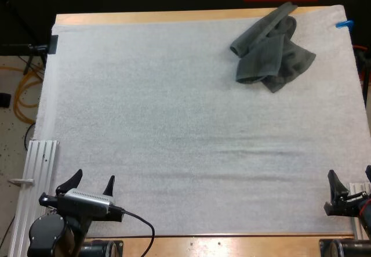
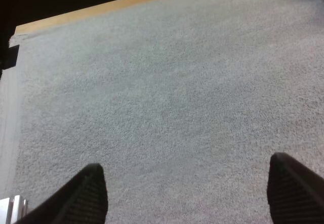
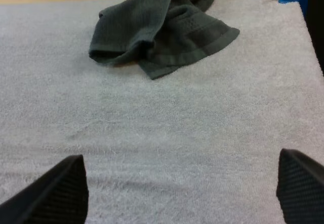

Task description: Pick towel from pile fold and stack

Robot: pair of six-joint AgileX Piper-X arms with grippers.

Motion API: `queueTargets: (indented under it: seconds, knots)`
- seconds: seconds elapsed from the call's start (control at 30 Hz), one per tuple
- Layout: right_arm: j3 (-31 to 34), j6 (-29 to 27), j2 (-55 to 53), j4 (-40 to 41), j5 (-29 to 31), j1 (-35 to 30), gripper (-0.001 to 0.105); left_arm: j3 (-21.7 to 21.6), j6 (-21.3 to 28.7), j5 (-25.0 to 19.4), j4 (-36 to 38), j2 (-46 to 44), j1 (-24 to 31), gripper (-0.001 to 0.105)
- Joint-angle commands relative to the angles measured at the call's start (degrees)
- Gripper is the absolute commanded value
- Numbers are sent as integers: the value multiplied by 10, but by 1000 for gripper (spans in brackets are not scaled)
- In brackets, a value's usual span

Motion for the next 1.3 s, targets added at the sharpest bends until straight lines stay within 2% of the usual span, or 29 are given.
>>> queueTargets:
  seconds: [0.0, 0.07, 0.47, 0.67, 0.8, 0.9, 1.07, 1.17, 1.27]
  knots:
    - [-2, 9, -26, -3, -1, 0, 74, 0, -3, 2, -7, -80, -3, 64]
    - [-2, 34, -26, -3, 11, 0, 74, 0, -3, 2, -7, -80, -3, 64]
    - [-6, 34, -23, -3, 9, 0, 74, -4, -3, -5, -14, -76, -3, 64]
    - [-83, 36, 42, -3, 9, 0, 74, -62, -3, -16, -16, -13, -3, 64]
    - [-135, 36, 118, -3, -17, 0, 74, -113, -3, 27, -16, 59, -3, 64]
    - [-170, 36, 187, -3, -86, 0, 74, -150, -5, 94, -19, 119, -3, 64]
    - [-211, 34, 298, -16, -245, 0, 74, -191, -46, 202, -52, 193, -25, 64]
    - [-222, 41, 354, -55, -297, 0, 74, -205, -60, 232, -71, 223, -54, 64]
    - [-229, 64, 398, -120, -300, 0, 74, -211, -62, 232, -76, 244, -79, 64]
